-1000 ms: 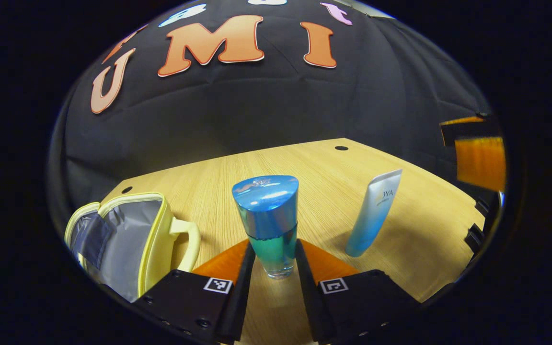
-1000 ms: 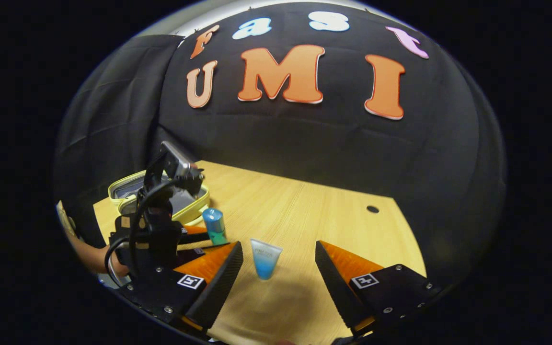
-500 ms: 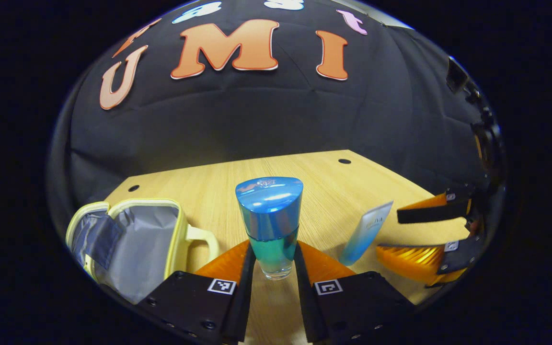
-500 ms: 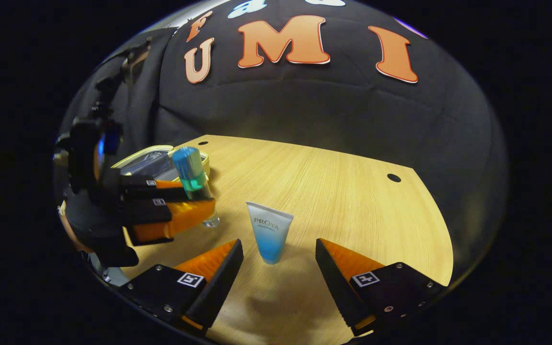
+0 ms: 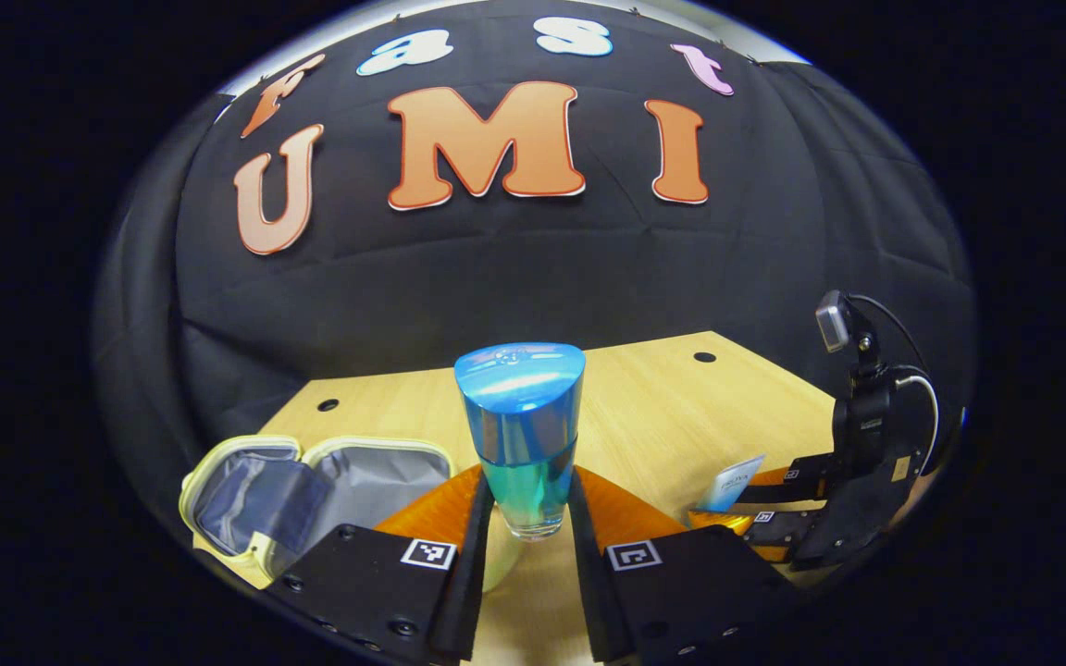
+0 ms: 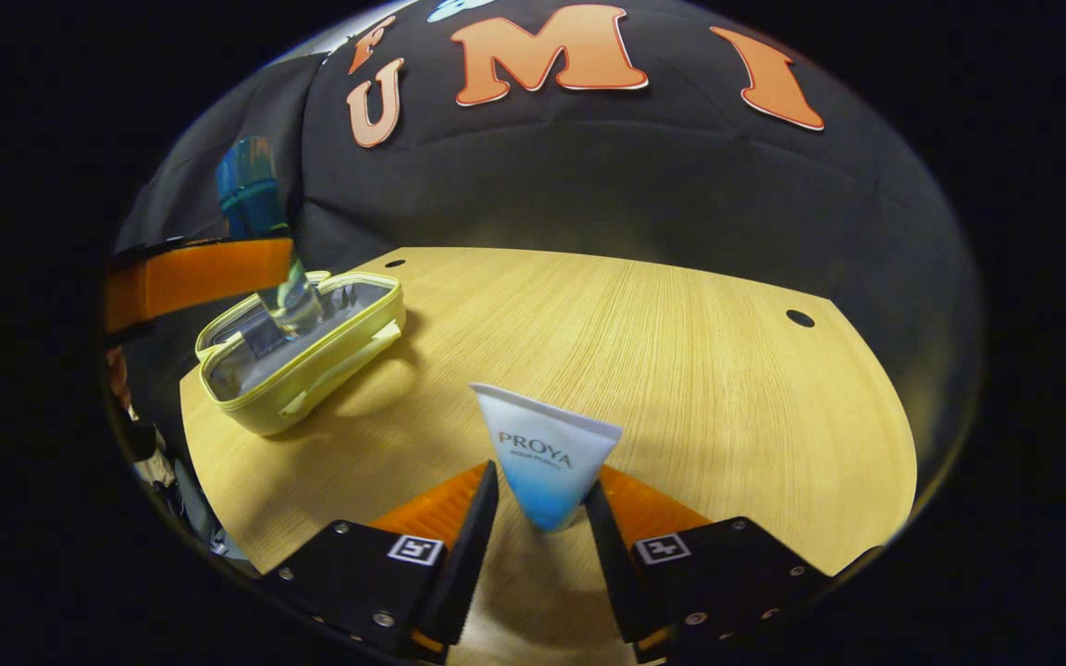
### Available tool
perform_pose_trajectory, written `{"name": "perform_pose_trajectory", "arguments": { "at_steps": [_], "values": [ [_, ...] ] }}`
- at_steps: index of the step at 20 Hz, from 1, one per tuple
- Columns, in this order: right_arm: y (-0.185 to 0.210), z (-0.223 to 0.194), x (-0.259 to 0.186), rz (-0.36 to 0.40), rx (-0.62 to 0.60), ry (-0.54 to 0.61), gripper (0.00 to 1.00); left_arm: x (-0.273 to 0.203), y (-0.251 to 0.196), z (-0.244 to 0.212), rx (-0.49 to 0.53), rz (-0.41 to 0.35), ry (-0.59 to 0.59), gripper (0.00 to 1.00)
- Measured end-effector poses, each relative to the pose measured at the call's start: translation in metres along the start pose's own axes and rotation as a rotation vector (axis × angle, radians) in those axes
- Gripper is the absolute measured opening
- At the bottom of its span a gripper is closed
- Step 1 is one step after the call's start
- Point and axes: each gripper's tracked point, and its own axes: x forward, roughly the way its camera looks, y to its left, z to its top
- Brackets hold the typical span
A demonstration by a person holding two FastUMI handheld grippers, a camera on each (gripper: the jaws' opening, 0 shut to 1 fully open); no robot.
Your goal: First open the suitcase, pack the skin care products into it, and then close the suitcase.
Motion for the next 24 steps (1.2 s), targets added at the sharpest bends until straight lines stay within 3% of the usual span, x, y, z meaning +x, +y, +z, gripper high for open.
{"name": "perform_pose_trajectory", "arguments": {
  "at_steps": [1,3,7,13,19,24],
  "values": [
    [0.001,-0.001,0.002,-0.004,0.008,-0.003,0.52,-0.004,0.008,0.001,-0.001,0.013,0.002,0.45],
    [0.003,-0.001,0.000,-0.002,0.025,0.010,0.50,-0.013,0.026,-0.001,-0.011,0.038,0.009,0.45],
    [0.017,0.019,-0.013,0.008,0.059,0.000,0.49,-0.023,0.066,0.007,-0.016,0.076,0.005,0.45],
    [0.058,0.081,-0.041,0.015,0.071,-0.070,0.49,-0.030,0.128,0.008,-0.032,0.084,0.031,0.45],
    [0.120,0.127,-0.048,0.042,0.093,-0.118,0.49,-0.019,0.186,-0.014,-0.007,0.054,0.103,0.45],
    [0.163,0.138,-0.038,0.045,0.081,-0.117,0.49,-0.001,0.208,-0.058,-0.016,-0.019,0.218,0.45]
  ]
}}
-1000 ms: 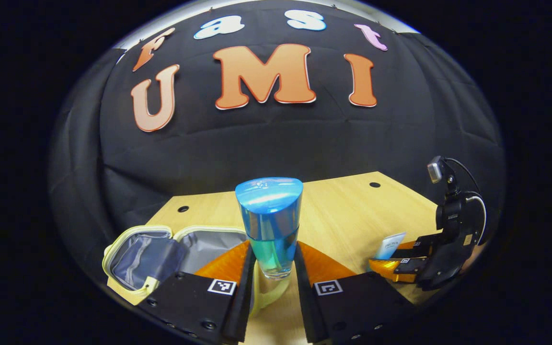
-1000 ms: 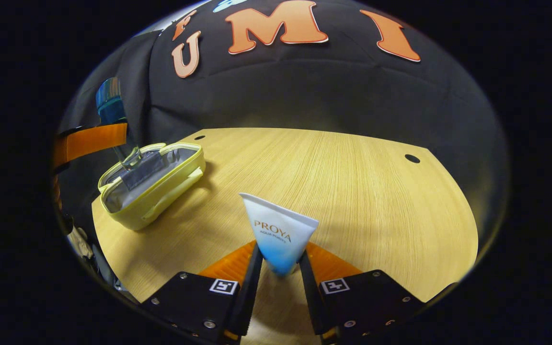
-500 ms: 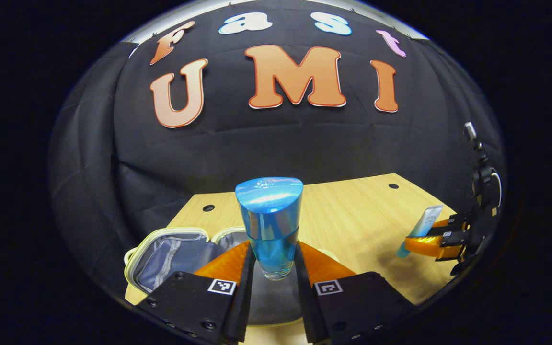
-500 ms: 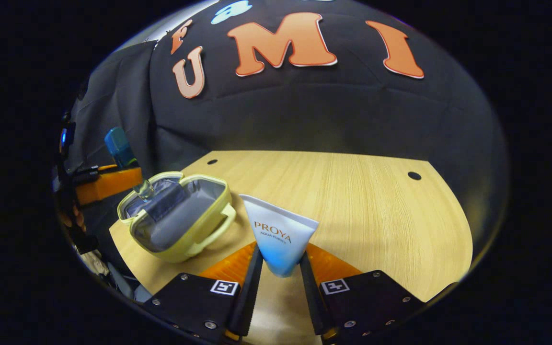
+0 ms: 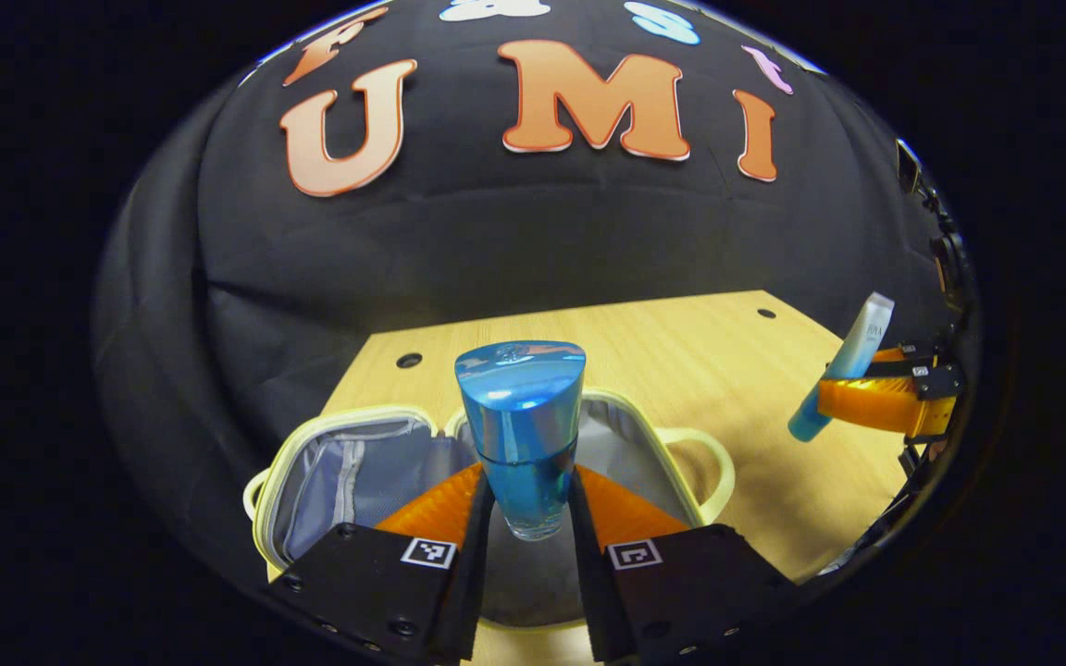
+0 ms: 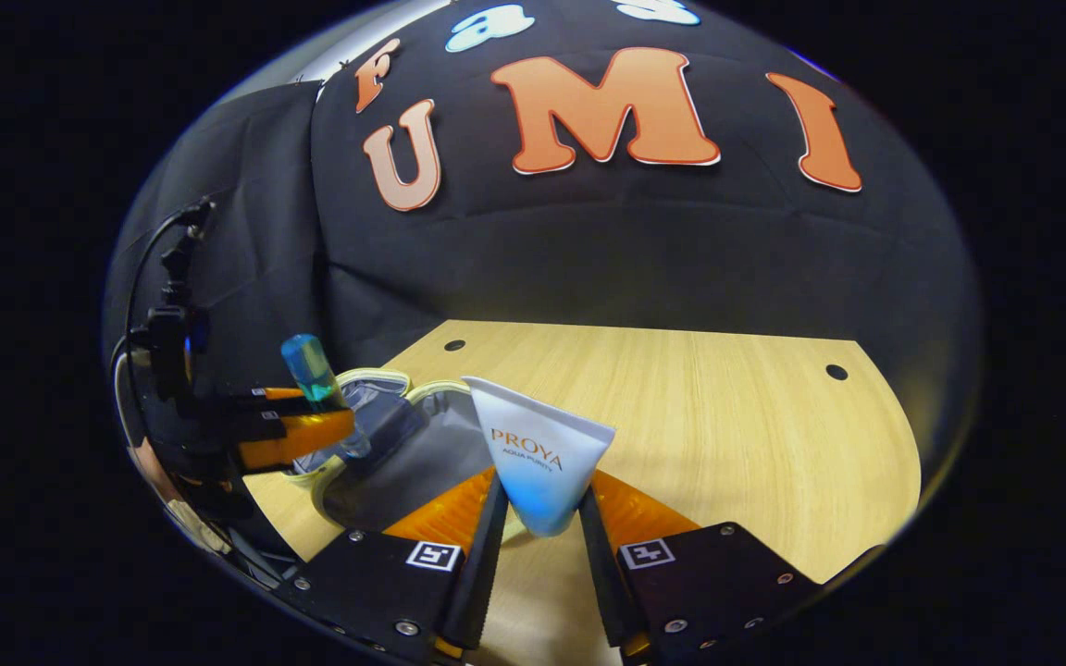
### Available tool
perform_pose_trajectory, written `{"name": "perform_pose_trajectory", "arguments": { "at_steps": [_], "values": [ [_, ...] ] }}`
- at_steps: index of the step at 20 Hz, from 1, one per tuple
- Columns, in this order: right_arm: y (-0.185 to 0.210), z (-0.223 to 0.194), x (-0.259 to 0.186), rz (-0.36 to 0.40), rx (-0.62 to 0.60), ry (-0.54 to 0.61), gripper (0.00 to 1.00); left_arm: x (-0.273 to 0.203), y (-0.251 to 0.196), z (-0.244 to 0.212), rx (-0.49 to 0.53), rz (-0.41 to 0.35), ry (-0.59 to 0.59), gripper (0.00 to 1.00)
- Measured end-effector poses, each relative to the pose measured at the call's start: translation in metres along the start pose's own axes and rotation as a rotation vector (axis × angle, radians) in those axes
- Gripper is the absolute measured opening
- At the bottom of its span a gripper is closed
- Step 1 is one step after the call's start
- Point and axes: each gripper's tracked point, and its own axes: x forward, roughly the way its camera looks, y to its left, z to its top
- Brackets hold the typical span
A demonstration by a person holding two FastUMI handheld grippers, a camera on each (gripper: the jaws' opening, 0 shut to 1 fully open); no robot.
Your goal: First open the suitcase, pack the skin care products into it, and then close the suitcase.
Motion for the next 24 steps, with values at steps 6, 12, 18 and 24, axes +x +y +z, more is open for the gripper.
{"name": "perform_pose_trajectory", "arguments": {
  "at_steps": [6,12,18,24],
  "values": [
    [0.036,-0.016,0.013,-0.035,0.033,0.024,0.48,0.027,0.010,-0.051,0.006,-0.116,0.159,0.45],
    [0.062,-0.037,0.027,-0.068,0.060,0.058,0.49,0.051,0.007,-0.089,-0.018,-0.218,0.324,0.45],
    [0.072,-0.050,0.039,-0.068,0.086,0.116,0.49,0.076,0.005,-0.091,-0.068,-0.202,0.448,0.45],
    [0.075,-0.054,0.046,-0.053,0.099,0.156,0.49,0.091,-0.004,-0.116,-0.152,-0.180,0.630,0.45]
  ]
}}
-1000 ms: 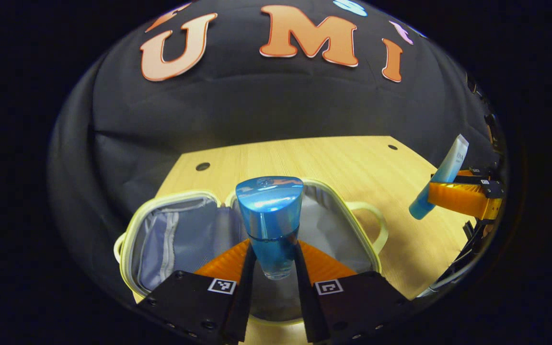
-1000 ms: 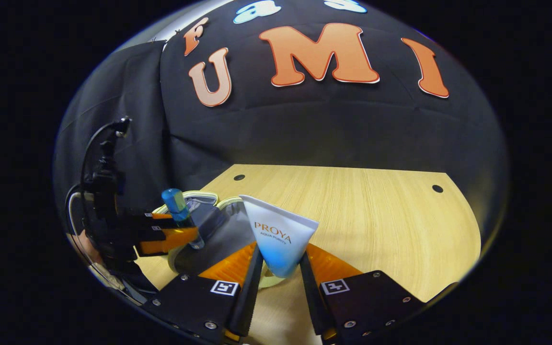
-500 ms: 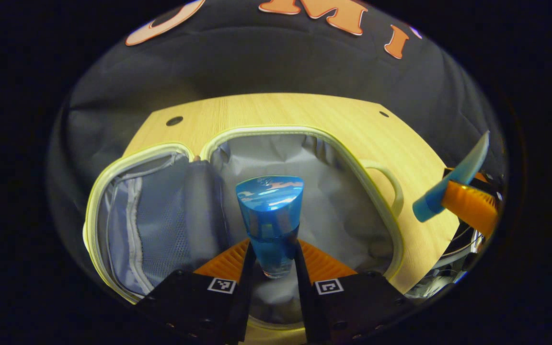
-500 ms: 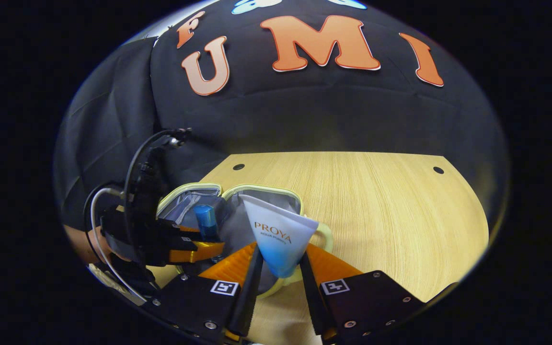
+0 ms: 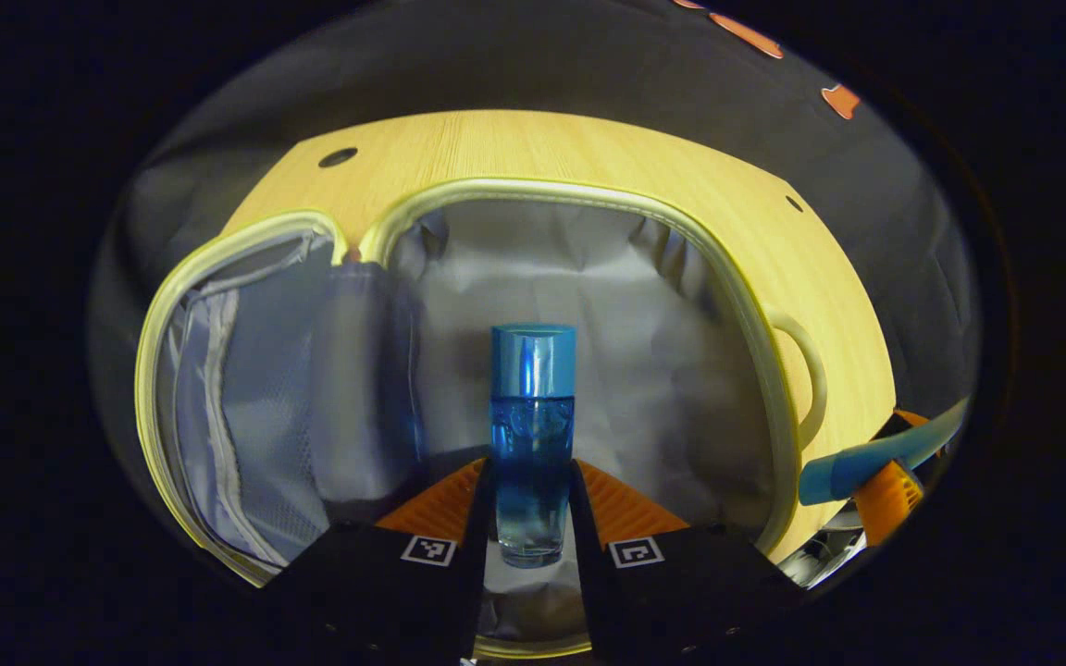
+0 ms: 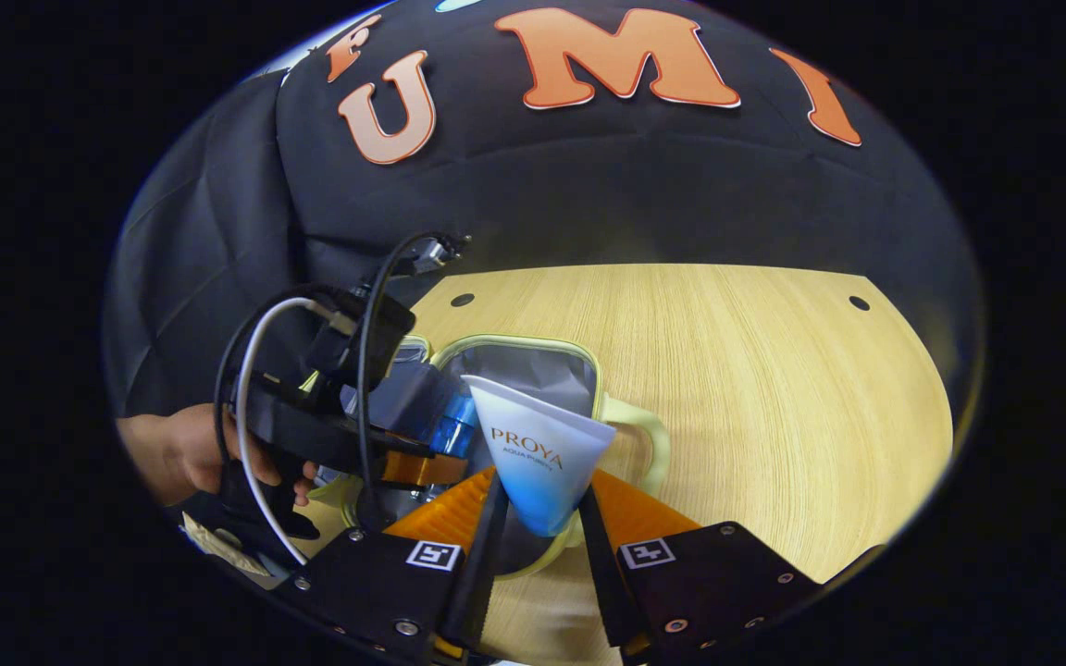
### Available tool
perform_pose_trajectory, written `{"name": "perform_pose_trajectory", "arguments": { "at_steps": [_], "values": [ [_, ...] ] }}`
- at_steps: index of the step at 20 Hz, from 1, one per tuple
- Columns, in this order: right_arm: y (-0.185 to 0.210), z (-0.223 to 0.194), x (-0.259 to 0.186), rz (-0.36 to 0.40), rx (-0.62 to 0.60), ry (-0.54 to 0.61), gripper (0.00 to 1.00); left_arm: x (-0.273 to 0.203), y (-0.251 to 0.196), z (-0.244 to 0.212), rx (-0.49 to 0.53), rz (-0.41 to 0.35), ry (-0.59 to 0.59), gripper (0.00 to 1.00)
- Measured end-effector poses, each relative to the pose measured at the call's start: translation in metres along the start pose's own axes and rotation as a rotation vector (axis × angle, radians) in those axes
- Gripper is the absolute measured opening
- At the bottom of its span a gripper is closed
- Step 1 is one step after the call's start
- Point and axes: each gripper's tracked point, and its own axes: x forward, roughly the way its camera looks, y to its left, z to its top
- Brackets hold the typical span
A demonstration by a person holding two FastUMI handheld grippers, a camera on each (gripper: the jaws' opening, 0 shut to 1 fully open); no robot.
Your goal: First open the suitcase, pack the skin care products into it, and then close the suitcase.
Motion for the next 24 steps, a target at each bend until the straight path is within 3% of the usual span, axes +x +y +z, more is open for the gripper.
{"name": "perform_pose_trajectory", "arguments": {
  "at_steps": [4,9,12,17,24],
  "values": [
    [0.001,-0.003,0.008,0.005,0.007,0.027,0.49,0.003,0.004,-0.001,-0.022,0.021,0.003,0.48],
    [0.006,-0.013,0.023,0.026,-0.001,0.075,0.49,-0.022,0.002,0.008,-0.040,-0.021,-0.077,0.52],
    [0.010,-0.022,0.035,0.029,-0.004,0.120,0.49,-0.062,0.014,0.014,-0.110,-0.010,-0.181,0.66],
    [0.023,-0.039,0.062,0.050,0.010,0.204,0.49,-0.125,0.064,0.024,-0.148,0.098,-0.338,0.77],
    [0.032,-0.043,0.098,0.020,0.023,0.278,0.49,-0.176,0.141,0.017,-0.186,0.216,-0.432,0.77]
  ]
}}
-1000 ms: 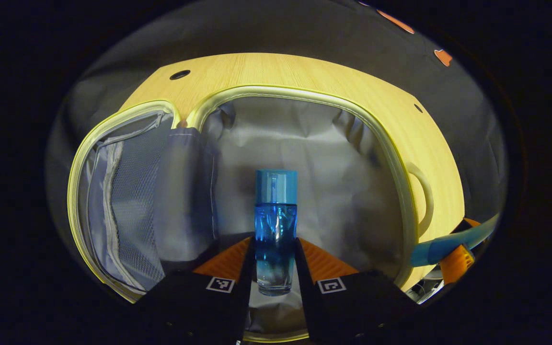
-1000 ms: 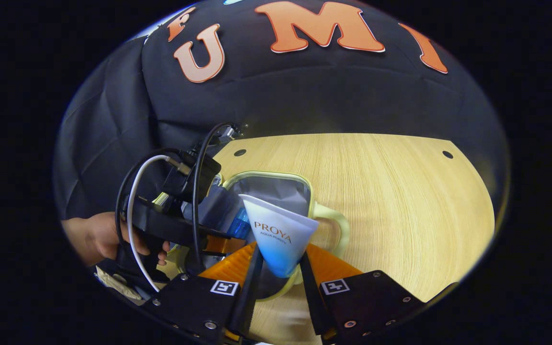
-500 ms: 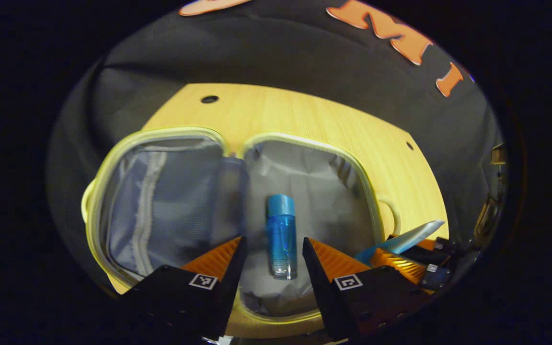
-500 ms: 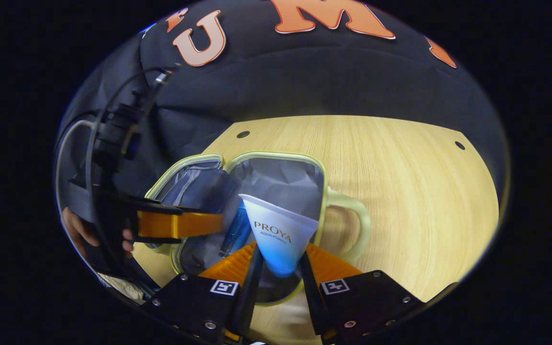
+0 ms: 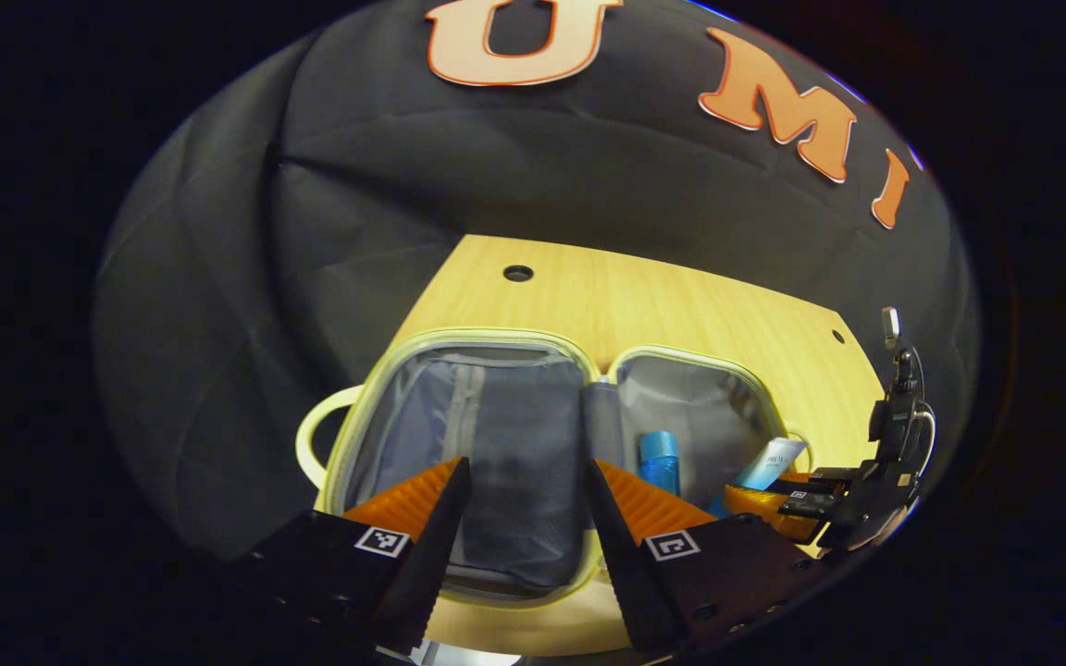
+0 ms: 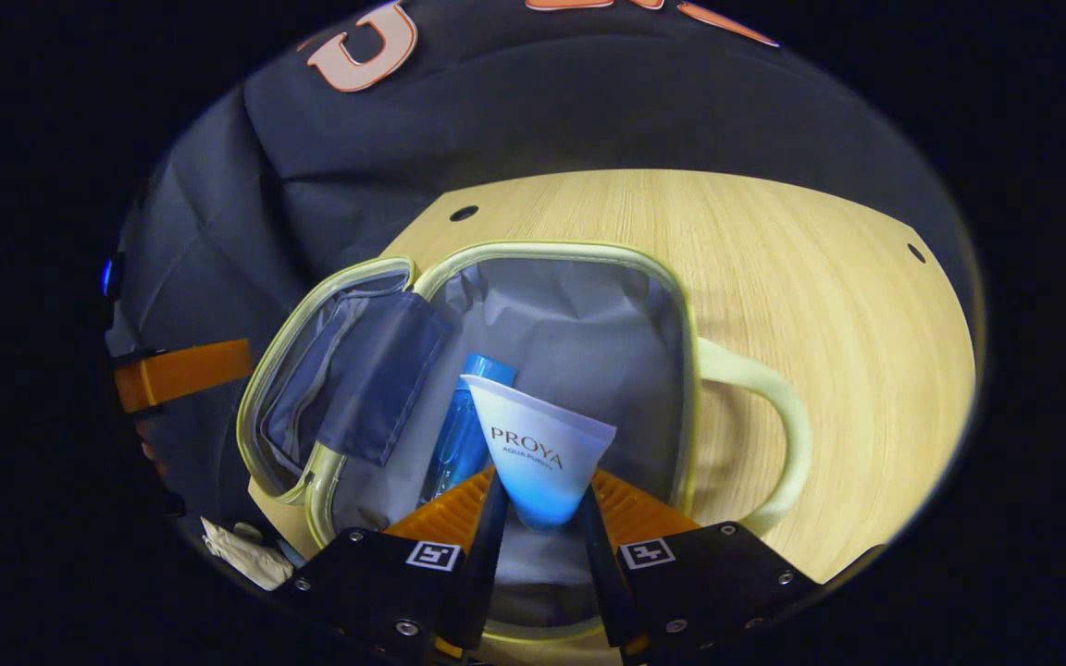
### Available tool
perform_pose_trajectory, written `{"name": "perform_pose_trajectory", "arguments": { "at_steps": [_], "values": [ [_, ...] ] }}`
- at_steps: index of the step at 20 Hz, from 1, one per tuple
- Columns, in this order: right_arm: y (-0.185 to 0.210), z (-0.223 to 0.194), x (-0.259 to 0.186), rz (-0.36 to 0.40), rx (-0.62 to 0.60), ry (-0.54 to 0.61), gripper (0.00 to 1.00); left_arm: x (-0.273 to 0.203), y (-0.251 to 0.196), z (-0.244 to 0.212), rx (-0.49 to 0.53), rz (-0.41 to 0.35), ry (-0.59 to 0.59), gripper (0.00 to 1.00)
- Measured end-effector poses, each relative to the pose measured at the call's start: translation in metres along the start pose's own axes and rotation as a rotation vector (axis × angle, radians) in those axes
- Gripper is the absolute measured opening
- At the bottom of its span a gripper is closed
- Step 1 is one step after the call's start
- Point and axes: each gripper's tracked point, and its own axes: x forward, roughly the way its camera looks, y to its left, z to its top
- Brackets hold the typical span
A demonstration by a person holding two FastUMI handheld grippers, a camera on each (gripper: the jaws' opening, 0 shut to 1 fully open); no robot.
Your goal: First open the suitcase, pack the skin care products into it, and then close the suitcase.
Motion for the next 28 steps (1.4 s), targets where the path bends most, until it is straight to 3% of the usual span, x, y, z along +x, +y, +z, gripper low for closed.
{"name": "perform_pose_trajectory", "arguments": {
  "at_steps": [5,6,7,11,13,14,15,16,17,19,21,22,23,28],
  "values": [
    [-0.012,0.015,0.016,-0.067,0.038,-0.015,0.45,0.002,0.059,0.004,-0.081,0.085,-0.027,0.77],
    [-0.014,0.017,0.014,-0.074,0.041,-0.019,0.48,0.004,0.070,0.007,-0.098,0.094,-0.043,0.77],
    [-0.016,0.020,0.011,-0.079,0.039,-0.033,0.42,0.005,0.083,0.009,-0.111,0.111,-0.053,0.77],
    [-0.036,0.041,-0.019,-0.129,0.027,-0.125,0.39,0.012,0.128,0.015,-0.163,0.148,-0.088,0.77],
    [-0.050,0.055,-0.045,-0.166,0.024,-0.187,0.46,0.015,0.151,0.015,-0.163,0.193,-0.097,0.82],
    [-0.058,0.062,-0.058,-0.188,0.018,-0.216,0.44,0.021,0.158,0.012,-0.164,0.199,-0.097,0.77],
    [-0.065,0.067,-0.070,-0.211,0.013,-0.243,0.61,0.020,0.162,0.011,-0.170,0.198,-0.101,0.77],
    [-0.072,0.073,-0.082,-0.232,0.006,-0.268,0.66,0.022,0.165,0.012,-0.184,0.192,-0.107,0.82],
    [-0.078,0.078,-0.094,-0.251,-0.003,-0.290,0.73,0.025,0.166,0.010,-0.208,0.187,-0.111,0.77],
    [-0.086,0.085,-0.115,-0.286,-0.026,-0.330,0.80,0.028,0.176,0.004,-0.276,0.171,-0.113,0.77],
    [-0.091,0.091,-0.135,-0.308,-0.040,-0.361,0.83,0.030,0.187,0.000,-0.348,0.166,-0.111,0.77],
    [-0.091,0.091,-0.143,-0.312,-0.041,-0.368,0.84,0.033,0.190,-0.006,-0.388,0.152,-0.107,0.82],
    [-0.089,0.091,-0.149,-0.313,-0.039,-0.376,0.84,0.037,0.192,-0.011,-0.431,0.134,-0.094,0.77],
    [-0.087,0.094,-0.175,-0.325,-0.059,-0.421,0.87,0.067,0.207,-0.041,-0.608,0.063,-0.018,0.77]
  ]
}}
